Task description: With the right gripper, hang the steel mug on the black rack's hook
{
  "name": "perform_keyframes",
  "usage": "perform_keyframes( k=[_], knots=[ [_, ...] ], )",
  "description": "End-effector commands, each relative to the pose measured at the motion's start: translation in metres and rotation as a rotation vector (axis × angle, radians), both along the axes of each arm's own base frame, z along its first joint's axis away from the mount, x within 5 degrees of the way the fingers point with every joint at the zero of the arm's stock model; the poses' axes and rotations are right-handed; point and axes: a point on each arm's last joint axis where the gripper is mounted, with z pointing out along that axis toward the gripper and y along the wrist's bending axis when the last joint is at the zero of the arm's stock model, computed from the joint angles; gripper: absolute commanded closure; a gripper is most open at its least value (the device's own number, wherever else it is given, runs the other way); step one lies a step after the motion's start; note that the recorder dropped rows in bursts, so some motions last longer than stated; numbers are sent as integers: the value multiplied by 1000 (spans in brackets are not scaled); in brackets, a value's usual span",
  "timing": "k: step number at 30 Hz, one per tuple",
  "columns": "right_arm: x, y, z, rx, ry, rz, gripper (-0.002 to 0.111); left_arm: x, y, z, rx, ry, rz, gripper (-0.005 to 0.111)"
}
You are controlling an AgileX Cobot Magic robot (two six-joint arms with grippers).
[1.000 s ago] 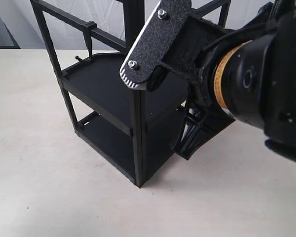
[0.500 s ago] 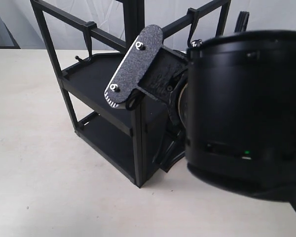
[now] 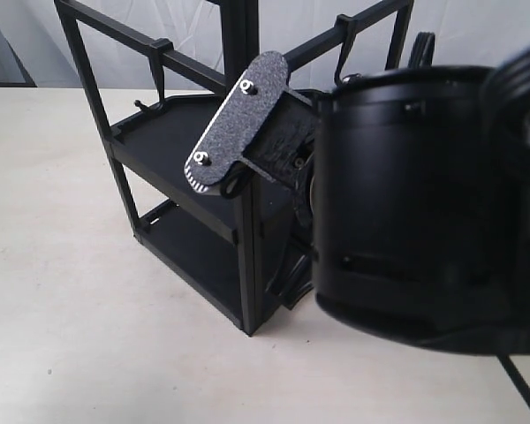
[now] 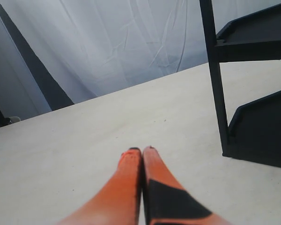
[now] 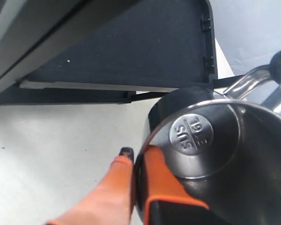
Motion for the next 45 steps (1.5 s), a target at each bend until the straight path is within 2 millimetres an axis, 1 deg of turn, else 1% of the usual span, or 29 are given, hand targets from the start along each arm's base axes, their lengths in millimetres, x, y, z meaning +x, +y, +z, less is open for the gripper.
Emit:
perform_keyframes(
  k=[1, 20, 22, 25, 26, 27, 43, 45],
  knots=[
    [-9, 6, -11, 40, 122, 3, 109, 0, 0, 1, -2, -9, -7, 105],
    [-13, 6, -14, 59, 168, -17, 108, 0, 0, 1, -4, -8, -7, 105],
    [-13, 6, -14, 59, 168, -17, 101, 0, 0, 1, -4, -8, -7, 105],
    [-13, 6, -14, 59, 168, -17, 83, 0, 0, 1, -4, -8, -7, 105],
    [-13, 6, -13, 58, 166, -16, 79, 0, 0, 1, -4, -8, -7, 105],
    [-13, 6, -13, 58, 166, -16, 77, 0, 0, 1, -4, -8, -7, 105],
    [-11, 6, -12, 61, 149, -17, 77, 0, 0, 1, -4, -8, -7, 105],
    [-11, 6, -12, 61, 149, -17, 74, 0, 0, 1, -4, -8, -7, 105]
  ],
)
